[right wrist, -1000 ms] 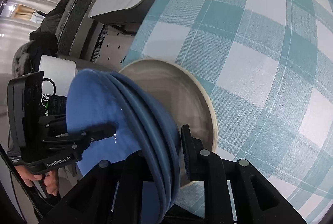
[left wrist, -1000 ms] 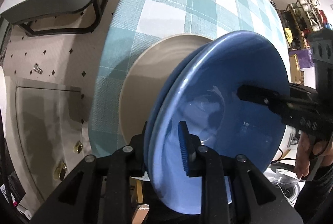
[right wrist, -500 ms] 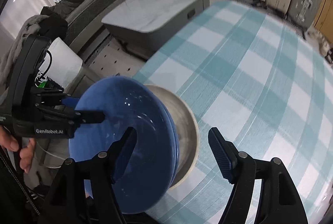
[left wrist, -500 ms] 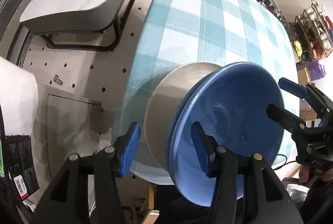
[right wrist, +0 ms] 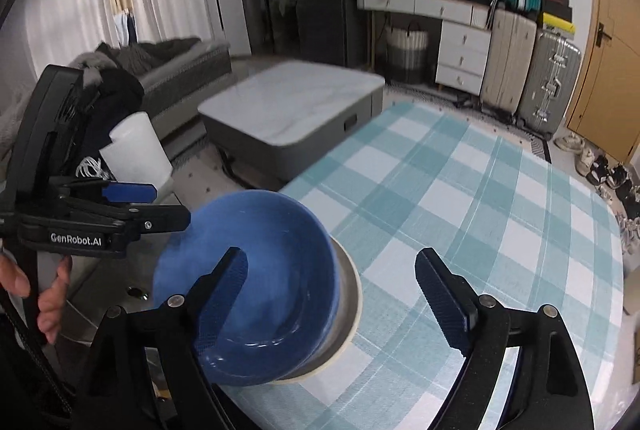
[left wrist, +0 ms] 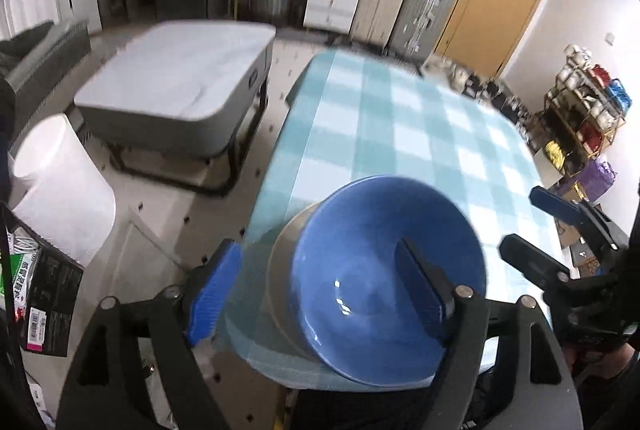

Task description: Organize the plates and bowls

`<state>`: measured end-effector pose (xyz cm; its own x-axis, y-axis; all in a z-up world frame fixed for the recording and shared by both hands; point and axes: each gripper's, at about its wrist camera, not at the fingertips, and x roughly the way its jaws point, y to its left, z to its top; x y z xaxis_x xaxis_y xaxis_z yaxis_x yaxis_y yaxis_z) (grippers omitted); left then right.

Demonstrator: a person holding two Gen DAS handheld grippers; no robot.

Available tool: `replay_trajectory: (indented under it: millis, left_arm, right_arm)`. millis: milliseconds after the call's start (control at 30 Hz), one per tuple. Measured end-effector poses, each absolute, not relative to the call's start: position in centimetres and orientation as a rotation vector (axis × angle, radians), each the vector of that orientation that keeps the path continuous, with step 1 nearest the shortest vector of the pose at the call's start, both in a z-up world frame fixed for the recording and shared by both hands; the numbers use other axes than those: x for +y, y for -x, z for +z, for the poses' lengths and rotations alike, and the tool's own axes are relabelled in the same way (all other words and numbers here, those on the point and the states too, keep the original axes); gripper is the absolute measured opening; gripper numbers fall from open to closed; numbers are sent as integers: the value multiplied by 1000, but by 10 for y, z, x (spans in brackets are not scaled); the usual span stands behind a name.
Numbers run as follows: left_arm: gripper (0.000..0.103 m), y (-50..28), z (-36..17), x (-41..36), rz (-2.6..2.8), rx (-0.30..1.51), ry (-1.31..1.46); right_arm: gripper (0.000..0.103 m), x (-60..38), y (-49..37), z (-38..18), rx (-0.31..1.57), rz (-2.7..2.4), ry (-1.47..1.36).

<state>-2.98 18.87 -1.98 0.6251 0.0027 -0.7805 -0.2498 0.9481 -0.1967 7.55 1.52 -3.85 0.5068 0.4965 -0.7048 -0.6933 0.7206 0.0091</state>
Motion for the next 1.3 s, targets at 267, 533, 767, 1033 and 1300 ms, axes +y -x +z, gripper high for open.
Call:
replay_trajectory:
  millis: [267, 533, 767, 1033, 1300]
  left_arm:
    - [97, 61, -1, 151, 153, 698, 177]
    - [98, 84, 10, 128, 220, 600, 84]
    - [103, 109, 25, 110, 227, 508, 53]
    - [103, 128, 32, 103, 229, 478, 80]
    - [103, 125, 15, 98, 271, 474, 69]
  right_arm:
    - [95, -18, -63, -41, 672, 606, 160]
    - [95, -37, -30, -30, 626, 633, 107]
    - [96, -45, 16, -3, 576, 658, 89]
    - [100, -55, 53, 13, 545, 634, 66]
    - [101, -62, 50, -21, 546, 561, 60]
